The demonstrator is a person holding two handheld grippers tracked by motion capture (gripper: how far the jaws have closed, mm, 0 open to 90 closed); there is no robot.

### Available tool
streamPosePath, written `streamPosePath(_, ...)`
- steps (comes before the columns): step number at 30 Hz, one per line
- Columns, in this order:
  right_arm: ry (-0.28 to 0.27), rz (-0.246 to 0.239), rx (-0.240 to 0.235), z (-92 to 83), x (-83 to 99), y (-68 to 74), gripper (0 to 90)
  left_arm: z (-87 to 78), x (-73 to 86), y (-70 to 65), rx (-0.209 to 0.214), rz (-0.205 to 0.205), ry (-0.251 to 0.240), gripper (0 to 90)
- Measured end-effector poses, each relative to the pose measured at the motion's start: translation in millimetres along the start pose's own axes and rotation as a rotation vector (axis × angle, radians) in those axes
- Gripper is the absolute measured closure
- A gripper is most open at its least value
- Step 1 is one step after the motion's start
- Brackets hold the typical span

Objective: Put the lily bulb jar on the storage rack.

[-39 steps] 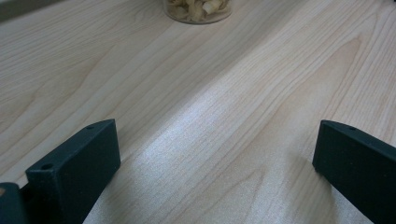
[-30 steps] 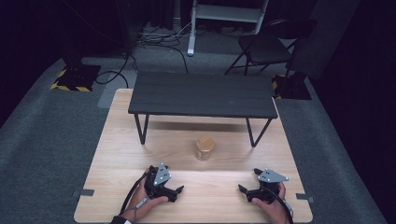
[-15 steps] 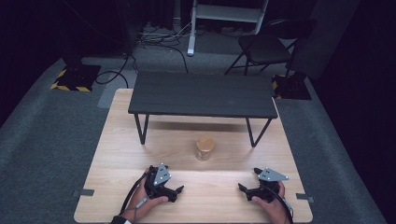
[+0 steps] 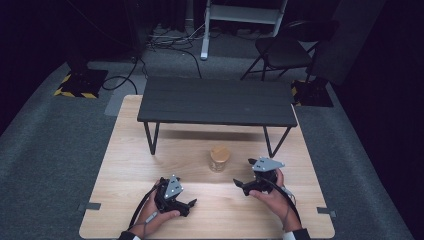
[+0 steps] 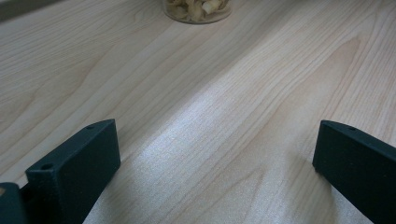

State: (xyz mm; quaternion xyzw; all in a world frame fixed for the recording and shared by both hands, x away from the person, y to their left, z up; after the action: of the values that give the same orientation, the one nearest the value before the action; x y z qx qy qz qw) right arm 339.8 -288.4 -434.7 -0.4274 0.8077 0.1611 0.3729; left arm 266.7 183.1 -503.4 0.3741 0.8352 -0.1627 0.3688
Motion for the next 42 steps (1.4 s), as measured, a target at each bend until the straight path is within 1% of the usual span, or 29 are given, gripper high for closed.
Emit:
streamPosePath(1,0.0,0.0,0.0,0.0,0.0,0.0,0.3,0.0,0.0,0.0,0.0,0.0,0.0,0.7)
streamPosePath(2,-0.004,-0.001,-0.009,2.0,-7.5,-1.4,0.3,0.0,0.0,0.0,0.0,0.0,0.0,0.7)
streamPosePath(3,-0.007,-0.021,-0.016,6.1,-20.8,-1.8,0.3,0.0,0.0,0.0,0.0,0.0,0.0,0.7)
streamPosePath(6,0.017,-0.051,-0.035,15.1,-37.6,-2.8,0.3,0.0,0.0,0.0,0.0,0.0,0.0,0.7)
streamPosePath(8,0.036,-0.052,-0.044,21.8,-45.6,-2.2,0.3,0.0,0.0,0.0,0.0,0.0,0.0,0.6)
streamPosePath(9,0.036,-0.052,-0.044,21.8,-45.6,-2.2,0.3,0.0,0.0,0.0,0.0,0.0,0.0,0.7)
streamPosePath(10,0.043,-0.053,-0.05,25.4,-48.5,-1.9,0.4,0.0,0.0,0.0,0.0,0.0,0.0,0.7)
streamPosePath(11,0.046,-0.057,-0.059,28.7,-50.9,-2.0,0.4,0.0,0.0,0.1,0.001,0.0,0.0,0.7)
streamPosePath(12,0.053,-0.068,-0.059,35.1,-55.1,0.3,0.4,0.0,0.1,0.1,0.001,0.0,0.0,0.6)
streamPosePath(13,0.054,-0.069,-0.055,38.3,-56.6,1.3,0.4,0.0,0.0,0.1,0.001,0.0,0.0,0.6)
streamPosePath(15,0.053,-0.043,-0.043,44.2,-58.7,4.2,0.1,0.0,0.1,0.1,0.001,0.0,0.0,0.6)
streamPosePath(17,0.058,-0.023,-0.041,49.7,-61.1,4.4,0.4,0.0,0.1,0.1,0.001,0.0,-0.001,0.6)
streamPosePath(18,0.057,-0.022,-0.038,52.0,-61.6,4.6,1.7,0.1,0.1,0.1,0.001,0.0,-0.001,0.6)
streamPosePath(21,0.063,-0.017,-0.038,56.8,-63.9,4.3,1.8,0.1,0.1,0.2,0.002,0.0,-0.001,0.6)
streamPosePath(23,0.077,-0.016,-0.027,63.6,-66.3,4.9,3.3,0.1,0.1,0.3,0.003,0.001,-0.001,0.6)
streamPosePath(24,0.077,-0.016,-0.027,63.6,-66.3,4.9,3.3,0.1,0.1,0.3,0.003,0.001,-0.001,0.6)
streamPosePath(26,0.089,0.003,-0.037,70.2,-66.5,2.2,6.5,0.1,0.1,0.3,0.003,0.0,-0.001,0.6)
streamPosePath(28,0.092,0.011,-0.044,72.1,-66.1,0.6,6.6,0.1,0.1,0.3,0.003,0.001,-0.001,0.6)
streamPosePath(29,0.094,0.016,-0.048,74.8,-64.9,-1.8,10.6,0.1,0.1,0.4,0.003,0.001,-0.001,0.6)
streamPosePath(30,0.094,0.016,-0.048,74.8,-64.9,-1.8,10.6,0.1,0.1,0.3,0.003,0.001,-0.001,0.6)
streamPosePath(32,0.083,0.001,-0.053,76.7,-63.9,-3.0,16.8,0.1,0.1,0.4,0.003,0.001,-0.001,0.7)
streamPosePath(33,0.083,-0.007,-0.04,76.6,-64.4,-1.4,19.5,0.1,0.1,0.4,0.003,0.001,-0.001,0.6)
streamPosePath(34,0.082,-0.015,-0.04,76.6,-64.7,-1.4,22.4,0.1,0.1,0.4,0.003,0.001,-0.001,0.6)
streamPosePath(35,0.077,-0.017,-0.052,76.6,-64.1,-3.1,22.8,0.1,0.1,0.4,0.003,0.001,-0.001,0.6)
streamPosePath(39,0.075,-0.021,-0.053,76.7,-64.3,-2.6,23.6,0.1,0.1,0.4,0.003,0.001,-0.001,0.6)
streamPosePath(42,0.088,-0.041,-0.041,74.3,-66.7,2.1,23.9,0.1,0.1,0.5,0.004,0.001,-0.001,0.7)
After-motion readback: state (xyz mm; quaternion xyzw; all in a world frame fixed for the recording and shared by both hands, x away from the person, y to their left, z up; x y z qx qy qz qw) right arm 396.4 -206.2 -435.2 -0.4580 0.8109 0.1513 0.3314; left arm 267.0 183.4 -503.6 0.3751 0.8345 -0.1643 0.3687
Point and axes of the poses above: each handheld gripper's, and its own axes: z roughly forward along the jaws, x roughly out of its underside, y roughly to its left, the point moved 3 cm from there along z, roughly forward along the jaws, and after that the axes turned 9 degrees about y, right-handed, at the moved point
